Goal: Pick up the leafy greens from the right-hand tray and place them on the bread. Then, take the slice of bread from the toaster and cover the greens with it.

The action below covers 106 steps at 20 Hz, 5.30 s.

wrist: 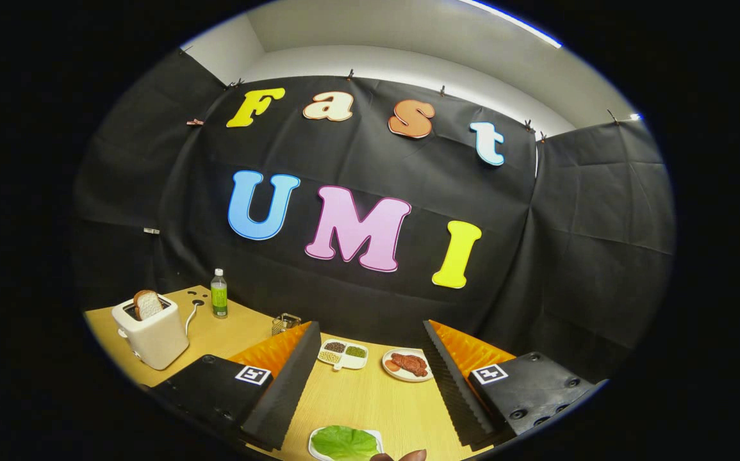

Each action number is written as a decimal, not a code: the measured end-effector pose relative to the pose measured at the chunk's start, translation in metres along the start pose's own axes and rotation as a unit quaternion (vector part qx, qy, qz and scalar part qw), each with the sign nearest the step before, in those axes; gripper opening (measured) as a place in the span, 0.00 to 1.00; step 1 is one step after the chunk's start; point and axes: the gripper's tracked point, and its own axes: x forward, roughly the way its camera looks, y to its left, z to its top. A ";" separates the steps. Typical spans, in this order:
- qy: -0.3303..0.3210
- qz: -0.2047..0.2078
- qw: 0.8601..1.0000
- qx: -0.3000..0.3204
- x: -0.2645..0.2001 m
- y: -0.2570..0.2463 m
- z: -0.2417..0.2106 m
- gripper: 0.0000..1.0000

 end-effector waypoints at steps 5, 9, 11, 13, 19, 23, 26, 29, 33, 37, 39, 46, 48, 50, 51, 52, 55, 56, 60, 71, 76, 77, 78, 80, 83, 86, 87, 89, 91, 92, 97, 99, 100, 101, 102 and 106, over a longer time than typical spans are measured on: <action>0.011 0.003 1.000 0.006 0.002 -0.002 -0.005 0.97; 0.027 0.017 0.999 0.011 -0.001 -0.001 -0.016 0.97; 0.043 0.025 0.999 0.008 -0.007 0.001 -0.026 0.97; 0.072 0.024 0.997 -0.010 -0.006 -0.004 -0.043 0.97; 0.170 0.064 0.982 -0.048 -0.017 0.004 -0.120 0.97; 0.239 0.090 0.966 -0.039 -0.026 0.009 -0.178 0.98; 0.287 0.109 0.952 -0.018 -0.032 0.015 -0.218 0.98; 0.322 0.127 0.938 -0.007 -0.031 0.025 -0.253 0.98; 0.378 0.145 0.914 -0.034 -0.036 0.032 -0.303 0.96; 0.419 0.158 0.894 -0.035 -0.035 0.041 -0.345 0.94; 0.437 0.156 0.885 -0.027 -0.037 0.042 -0.358 0.89; 0.480 0.176 0.859 -0.003 -0.044 0.053 -0.386 0.72; 0.491 0.169 0.854 0.028 -0.044 0.052 -0.388 0.67; 0.490 0.163 0.856 0.028 -0.043 0.047 -0.388 0.56; 0.486 0.167 0.858 0.025 -0.042 0.049 -0.388 0.41; 0.483 0.175 0.857 0.022 -0.042 0.052 -0.387 0.27; 0.476 0.188 0.859 0.002 -0.040 0.052 -0.387 0.08; 0.472 0.184 0.862 -0.003 -0.040 0.047 -0.383 0.06; 0.446 0.168 0.879 0.006 -0.033 0.038 -0.363 0.06; 0.371 0.188 0.908 0.050 -0.019 0.055 -0.281 0.05; 0.341 0.226 0.910 0.066 -0.015 0.095 -0.241 0.05; 0.337 0.237 0.909 0.065 -0.015 0.105 -0.236 0.05; 0.334 0.248 0.907 0.063 -0.016 0.116 -0.232 0.05; 0.332 0.273 0.901 0.063 -0.019 0.140 -0.224 0.05; 0.331 0.305 0.891 0.055 -0.024 0.170 -0.219 0.05; 0.335 0.329 0.882 0.048 -0.030 0.197 -0.218 0.05; 0.337 0.336 0.878 0.047 -0.031 0.204 -0.218 0.05; 0.344 0.344 0.872 0.048 -0.032 0.218 -0.221 0.05; 0.347 0.352 0.868 0.049 -0.032 0.231 -0.222 0.05; 0.348 0.354 0.867 0.047 -0.030 0.238 -0.224 0.05; 0.360 0.344 0.866 0.038 -0.024 0.254 -0.237 0.06; 0.366 0.342 0.863 0.060 -0.022 0.264 -0.239 0.13; 0.365 0.336 0.866 0.062 -0.020 0.263 -0.239 0.31; 0.360 0.332 0.870 0.063 -0.017 0.262 -0.237 0.48; 0.356 0.329 0.872 0.062 -0.016 0.261 -0.236 0.66; 0.318 0.325 0.888 0.062 -0.009 0.255 -0.218 0.99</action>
